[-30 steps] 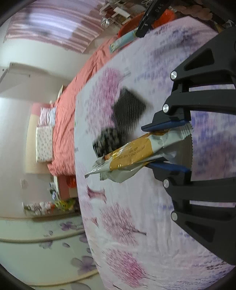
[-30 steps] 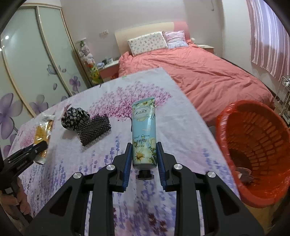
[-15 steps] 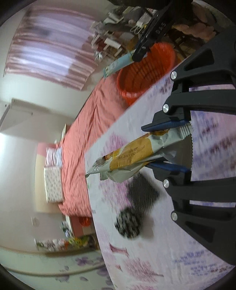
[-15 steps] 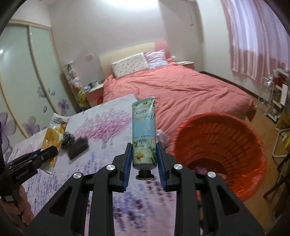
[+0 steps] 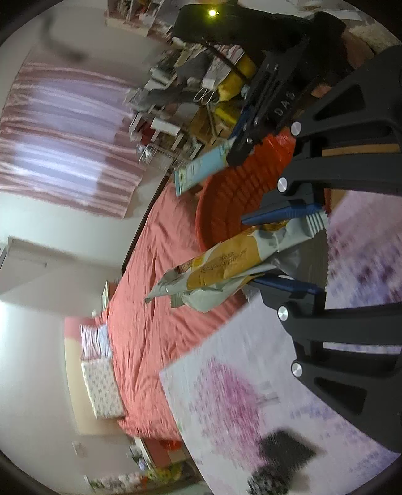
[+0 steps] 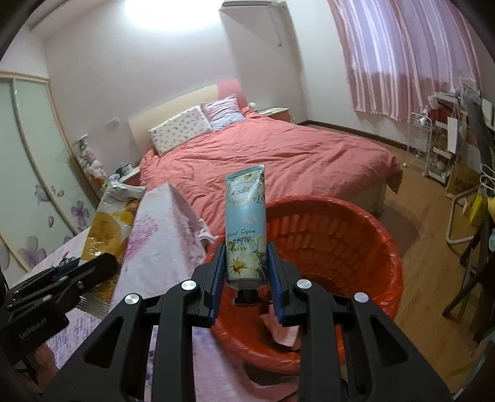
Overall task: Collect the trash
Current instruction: 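Carry wrapper and tube over the orange basket and open both tools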
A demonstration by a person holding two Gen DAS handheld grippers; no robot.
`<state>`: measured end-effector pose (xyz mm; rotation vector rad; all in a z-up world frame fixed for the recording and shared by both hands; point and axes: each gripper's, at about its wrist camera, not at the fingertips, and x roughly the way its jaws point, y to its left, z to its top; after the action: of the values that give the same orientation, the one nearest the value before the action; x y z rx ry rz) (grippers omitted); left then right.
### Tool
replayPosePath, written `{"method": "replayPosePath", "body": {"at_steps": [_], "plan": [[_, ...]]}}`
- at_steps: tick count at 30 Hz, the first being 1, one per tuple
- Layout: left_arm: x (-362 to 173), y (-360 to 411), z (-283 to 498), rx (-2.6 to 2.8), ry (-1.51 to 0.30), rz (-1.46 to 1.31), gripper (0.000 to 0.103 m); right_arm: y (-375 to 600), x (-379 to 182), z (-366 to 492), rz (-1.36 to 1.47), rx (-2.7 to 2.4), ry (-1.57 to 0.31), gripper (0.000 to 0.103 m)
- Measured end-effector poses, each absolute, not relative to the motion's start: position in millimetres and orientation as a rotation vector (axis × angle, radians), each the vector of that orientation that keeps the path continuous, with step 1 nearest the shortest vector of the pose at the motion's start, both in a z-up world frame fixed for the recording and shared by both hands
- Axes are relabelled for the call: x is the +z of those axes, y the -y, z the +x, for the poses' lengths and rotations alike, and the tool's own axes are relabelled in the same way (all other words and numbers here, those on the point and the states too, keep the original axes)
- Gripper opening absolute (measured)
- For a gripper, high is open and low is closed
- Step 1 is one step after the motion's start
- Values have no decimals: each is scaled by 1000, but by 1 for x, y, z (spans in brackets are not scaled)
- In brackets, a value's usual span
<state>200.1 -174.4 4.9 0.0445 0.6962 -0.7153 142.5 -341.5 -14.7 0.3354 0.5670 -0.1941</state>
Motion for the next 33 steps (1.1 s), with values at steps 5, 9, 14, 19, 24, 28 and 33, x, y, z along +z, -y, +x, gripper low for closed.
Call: {"method": "replayPosePath", "body": {"at_steps": [5,9,14,19,24,28,33], "plan": [[-9,215,209,-769,-722,72,33,364,-21,146,373,-222,-568,27],[-21,234,218,-782,-753,82,36,374,-27,146,388,-238,-570,27],[-36,244,230,-766,-786,92,43,383,-38,151,412,-246,-596,27],[-47,240,242,-728,-818,91,55,390,-48,148,423,-268,-621,38],[-47,229,249,-692,-823,78,55,386,-47,143,417,-272,-629,44],[-44,210,249,-654,-805,76,58,384,-44,146,405,-267,-633,47],[-38,179,247,-583,-781,88,64,377,-42,146,377,-263,-636,53]]}}
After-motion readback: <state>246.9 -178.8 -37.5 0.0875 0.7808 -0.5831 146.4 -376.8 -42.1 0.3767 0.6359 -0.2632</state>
